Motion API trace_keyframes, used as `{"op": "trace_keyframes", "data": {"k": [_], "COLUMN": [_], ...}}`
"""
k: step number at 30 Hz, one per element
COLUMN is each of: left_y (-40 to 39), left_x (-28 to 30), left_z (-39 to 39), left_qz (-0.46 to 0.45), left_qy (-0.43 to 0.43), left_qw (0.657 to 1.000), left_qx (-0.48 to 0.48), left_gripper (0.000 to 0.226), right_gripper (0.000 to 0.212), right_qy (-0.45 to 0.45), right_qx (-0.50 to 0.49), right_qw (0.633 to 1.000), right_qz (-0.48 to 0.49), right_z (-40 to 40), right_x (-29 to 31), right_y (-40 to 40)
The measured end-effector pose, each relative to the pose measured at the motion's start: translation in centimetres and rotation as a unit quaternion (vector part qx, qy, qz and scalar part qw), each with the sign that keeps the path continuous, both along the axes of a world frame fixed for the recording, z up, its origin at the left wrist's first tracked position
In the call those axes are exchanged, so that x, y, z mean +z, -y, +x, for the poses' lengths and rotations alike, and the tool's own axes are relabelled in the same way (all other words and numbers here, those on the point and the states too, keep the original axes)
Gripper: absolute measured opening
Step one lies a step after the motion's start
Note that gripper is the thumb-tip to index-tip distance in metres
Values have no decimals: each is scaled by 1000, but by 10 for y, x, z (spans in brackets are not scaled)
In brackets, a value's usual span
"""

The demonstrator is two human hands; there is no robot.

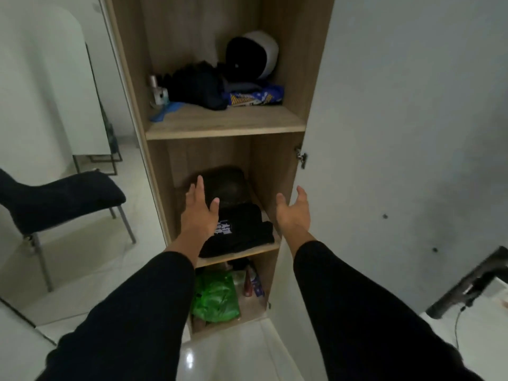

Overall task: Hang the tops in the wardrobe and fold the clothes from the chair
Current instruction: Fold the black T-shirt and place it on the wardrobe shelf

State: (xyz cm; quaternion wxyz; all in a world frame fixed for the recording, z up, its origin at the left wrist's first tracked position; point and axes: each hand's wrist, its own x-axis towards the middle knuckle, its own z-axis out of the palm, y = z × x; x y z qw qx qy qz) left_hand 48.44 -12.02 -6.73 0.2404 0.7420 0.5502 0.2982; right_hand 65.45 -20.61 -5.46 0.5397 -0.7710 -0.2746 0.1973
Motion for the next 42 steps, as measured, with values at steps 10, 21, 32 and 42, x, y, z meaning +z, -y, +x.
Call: {"op": "trace_keyframes", "data": {"k": [10, 21, 32, 42], "left_y": [124, 286, 309, 299], "left_x": [96, 104, 151, 154], "left_z": [62, 172, 258, 309], "left_qz": [129, 253, 336, 354], "left_qy": [0, -102, -146, -155], "left_qw": [990, 954, 923, 919], "left_qx": [-60, -122, -119, -84], "left_gripper": [78, 88, 117, 114], "right_gripper": [63, 58, 68, 54], "right_qy": [347, 535, 556, 549], "right_qx": [0, -88, -143, -91], "right_qw": [937, 840, 816, 831], "right_qz": [50, -5, -69, -12], "right_z": [32, 101, 168, 216], "right_x": [123, 189, 237, 242], "right_y": [133, 287, 306, 275]}}
